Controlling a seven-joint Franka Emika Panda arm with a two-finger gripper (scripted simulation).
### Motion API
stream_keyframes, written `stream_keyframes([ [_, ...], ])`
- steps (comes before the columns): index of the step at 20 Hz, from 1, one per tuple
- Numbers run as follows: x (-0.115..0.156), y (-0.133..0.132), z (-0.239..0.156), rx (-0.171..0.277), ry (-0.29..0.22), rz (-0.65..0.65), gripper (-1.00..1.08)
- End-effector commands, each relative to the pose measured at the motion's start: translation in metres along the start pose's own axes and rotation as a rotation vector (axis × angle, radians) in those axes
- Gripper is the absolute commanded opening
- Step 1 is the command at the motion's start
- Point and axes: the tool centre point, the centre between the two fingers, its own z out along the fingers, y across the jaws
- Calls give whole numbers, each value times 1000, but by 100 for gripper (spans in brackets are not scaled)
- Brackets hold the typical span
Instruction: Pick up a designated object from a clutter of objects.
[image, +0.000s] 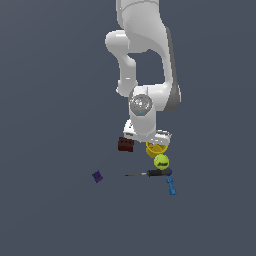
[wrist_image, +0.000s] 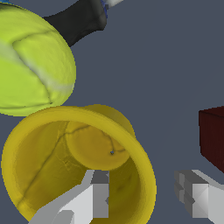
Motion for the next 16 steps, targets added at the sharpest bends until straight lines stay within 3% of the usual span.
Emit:
stream_keyframes([
  [1, -1, 0, 9, 0, 0, 1, 28],
  [5, -1, 0, 14, 0, 0, 2, 28],
  [6, -1, 0, 14, 0, 0, 2, -100],
  [16, -1, 0, 14, 0, 0, 1, -100],
])
